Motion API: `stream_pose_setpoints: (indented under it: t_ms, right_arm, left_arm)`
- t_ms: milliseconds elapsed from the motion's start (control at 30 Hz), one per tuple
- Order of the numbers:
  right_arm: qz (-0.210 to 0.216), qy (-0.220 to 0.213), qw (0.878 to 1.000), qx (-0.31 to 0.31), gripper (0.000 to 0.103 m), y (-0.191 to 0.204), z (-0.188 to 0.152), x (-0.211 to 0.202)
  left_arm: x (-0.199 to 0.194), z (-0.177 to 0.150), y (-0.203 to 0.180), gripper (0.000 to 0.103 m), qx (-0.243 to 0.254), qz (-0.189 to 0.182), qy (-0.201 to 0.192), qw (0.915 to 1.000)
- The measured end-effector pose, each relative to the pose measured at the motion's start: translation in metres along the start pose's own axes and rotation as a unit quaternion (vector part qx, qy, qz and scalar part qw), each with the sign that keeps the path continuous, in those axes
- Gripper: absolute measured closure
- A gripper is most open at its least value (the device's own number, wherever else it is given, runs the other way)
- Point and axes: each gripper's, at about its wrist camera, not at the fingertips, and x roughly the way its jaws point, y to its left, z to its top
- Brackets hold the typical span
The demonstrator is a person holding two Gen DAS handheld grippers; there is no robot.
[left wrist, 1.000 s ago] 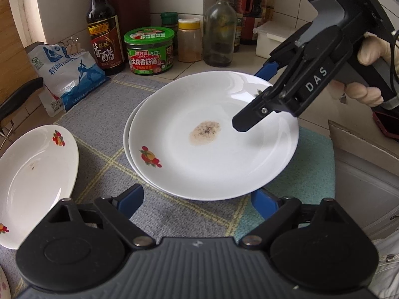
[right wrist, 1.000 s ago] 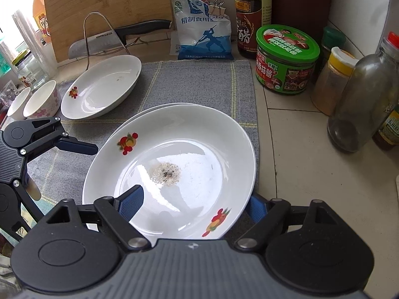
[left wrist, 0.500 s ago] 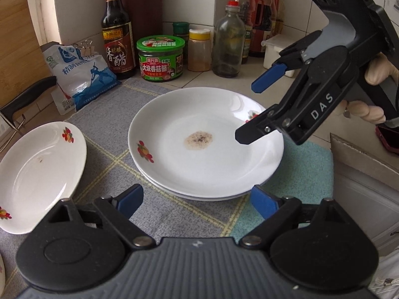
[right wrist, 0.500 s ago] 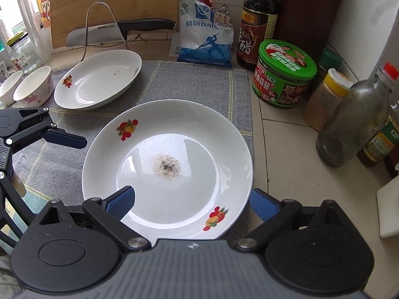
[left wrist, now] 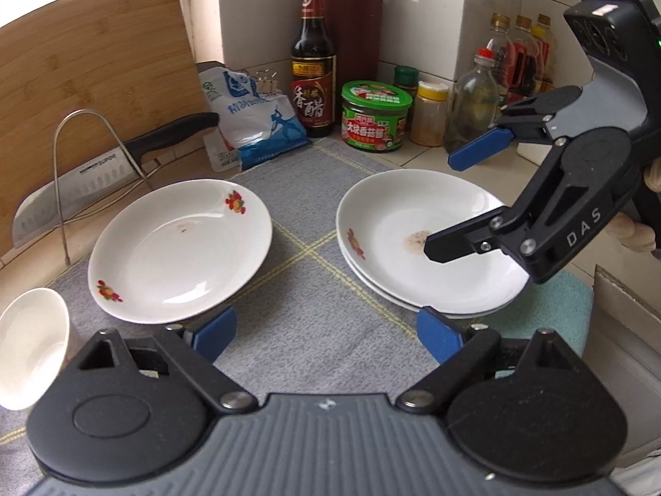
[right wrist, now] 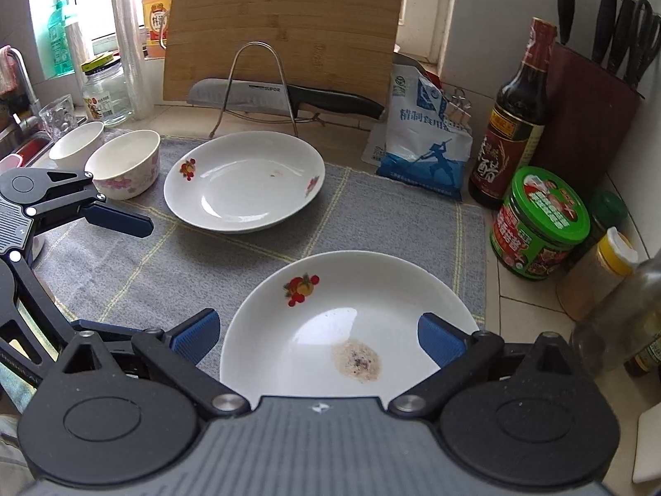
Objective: Organize plates and bowls
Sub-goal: 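Open the right tool and withdraw it from the stacked plates, then move the left tool to the floral plate by the knife rack and grasp its rim, then lift the floral plate with the left tool toward the plate stack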
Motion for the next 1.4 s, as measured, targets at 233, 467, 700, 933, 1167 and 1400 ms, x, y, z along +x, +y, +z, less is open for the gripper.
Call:
stream_pose_setpoints:
  t_ms: [233,467,700,933,1167,1400]
  right_arm:
    - [0.03,-0.018,0.998,-0.056,0.0,0.023,0.024,0.023]
    - [0.054,-0.023,0.995,-0.08,0.0,0.034,0.044,0.05]
    - [0.07,-0.011,0.991,-0.118,0.0,0.036,0.052,0.075]
    - [0.084,0.006,0.986,-0.146,0.0,0.033,0.061,0.096]
    - [0.101,0.033,0.981,-0.163,0.0,0.03,0.066,0.12]
    - [0.112,0.053,0.977,-0.175,0.0,0.031,0.068,0.136]
  left_arm:
    - [-0.015,0.007,0.044,0.009,-0.033,0.029,0.022,0.9988]
    - [-0.009,0.022,0.089,0.006,-0.064,0.069,0.026,0.9952]
    - [0.008,0.038,0.117,0.006,-0.062,0.071,0.032,0.995]
    - [0.041,0.053,0.14,0.005,-0.05,0.059,0.057,0.9954]
    - [0.072,0.059,0.158,0.006,-0.056,0.029,0.083,0.9946]
    - [0.094,0.058,0.173,0.006,-0.078,0.011,0.106,0.9912]
